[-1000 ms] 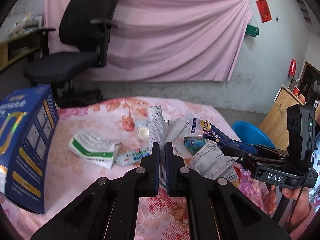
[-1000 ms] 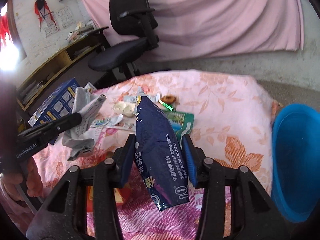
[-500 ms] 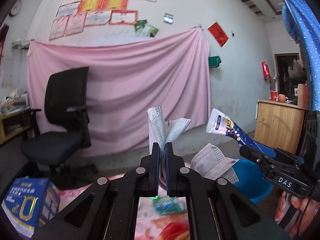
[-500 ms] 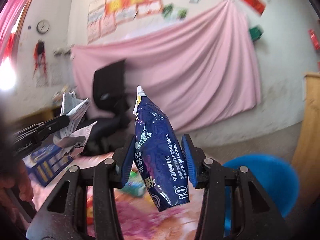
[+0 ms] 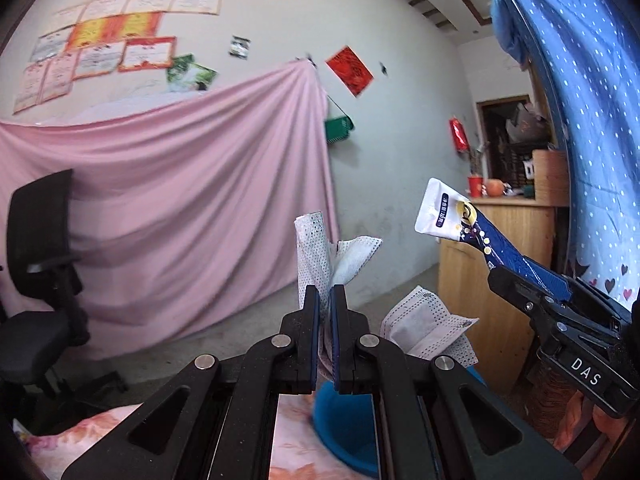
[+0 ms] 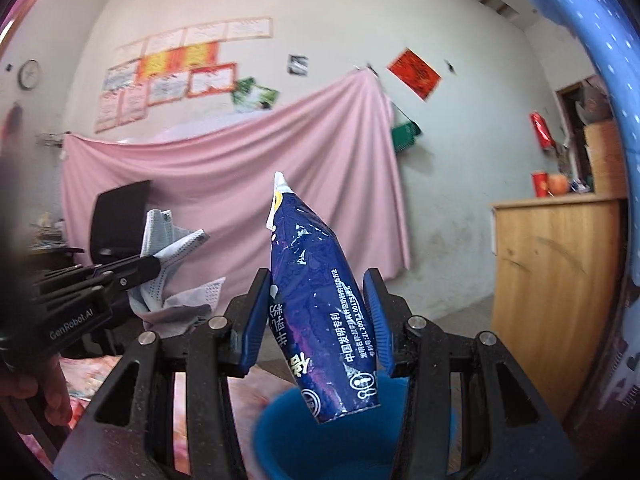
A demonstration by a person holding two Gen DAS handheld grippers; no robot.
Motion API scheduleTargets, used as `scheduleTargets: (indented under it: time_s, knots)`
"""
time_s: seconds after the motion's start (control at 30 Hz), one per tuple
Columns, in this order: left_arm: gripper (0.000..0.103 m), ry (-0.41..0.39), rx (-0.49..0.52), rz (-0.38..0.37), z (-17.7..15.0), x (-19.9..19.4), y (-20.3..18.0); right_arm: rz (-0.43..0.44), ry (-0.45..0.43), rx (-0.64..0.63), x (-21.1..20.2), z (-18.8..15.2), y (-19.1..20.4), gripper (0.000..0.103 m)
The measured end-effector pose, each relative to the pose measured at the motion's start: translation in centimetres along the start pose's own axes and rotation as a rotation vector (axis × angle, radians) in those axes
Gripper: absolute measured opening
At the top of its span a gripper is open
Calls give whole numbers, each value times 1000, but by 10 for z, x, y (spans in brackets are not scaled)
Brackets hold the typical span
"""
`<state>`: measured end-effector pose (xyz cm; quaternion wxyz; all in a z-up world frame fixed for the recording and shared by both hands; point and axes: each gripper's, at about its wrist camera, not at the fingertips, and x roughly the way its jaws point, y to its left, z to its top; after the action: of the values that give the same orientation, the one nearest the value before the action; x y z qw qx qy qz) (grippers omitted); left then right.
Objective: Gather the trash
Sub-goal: 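Carry both items to the blue basin and open both tools to drop them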
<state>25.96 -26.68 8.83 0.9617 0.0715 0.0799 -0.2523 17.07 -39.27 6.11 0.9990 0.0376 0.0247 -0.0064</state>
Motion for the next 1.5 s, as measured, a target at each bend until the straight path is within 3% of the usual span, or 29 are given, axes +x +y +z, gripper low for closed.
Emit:
scheduleTargets:
  time_s: [0.13, 0.37, 0.57, 0.67, 0.77, 0.83, 0.9, 1.07, 1.3, 1.47, 1.5]
  knots:
    - [3, 124, 11, -23, -5, 39, -22, -51, 89, 63, 13, -6, -36, 69]
    - [3, 408, -89, -58, -29, 114, -24, -69, 291, 150, 46, -40, -66, 69]
    - [3, 556, -175, -61, -47, 154, -13, -48, 463, 177, 74, -69, -66, 69]
    - [4, 600, -205, -86, -53, 155, -7, -33, 531, 191, 86, -83, -68, 69]
    - [9, 616, -210, -89, -51, 156, -5, -16, 582, 199, 94, -92, -68, 71]
    - [27, 631, -224, -88, -52, 157, -3, -13, 603, 221, 98, -97, -70, 71]
    - [34, 636, -245, -87, -52, 158, 0, -14, 616, 239, 103, -98, -75, 71]
    - [36, 650, -246, -72, -54, 148, 4, -26, 622, 244, 104, -98, -81, 72]
    - [50, 620, -251, -39, -54, 130, 15, -29, 605, 228, 102, -93, -77, 84]
    - [68, 569, -249, 7, -48, 109, 24, -20, 581, 213, 98, -86, -71, 98]
    - [77, 559, -246, 14, -47, 105, 25, -16, 574, 212, 98, -84, -71, 101]
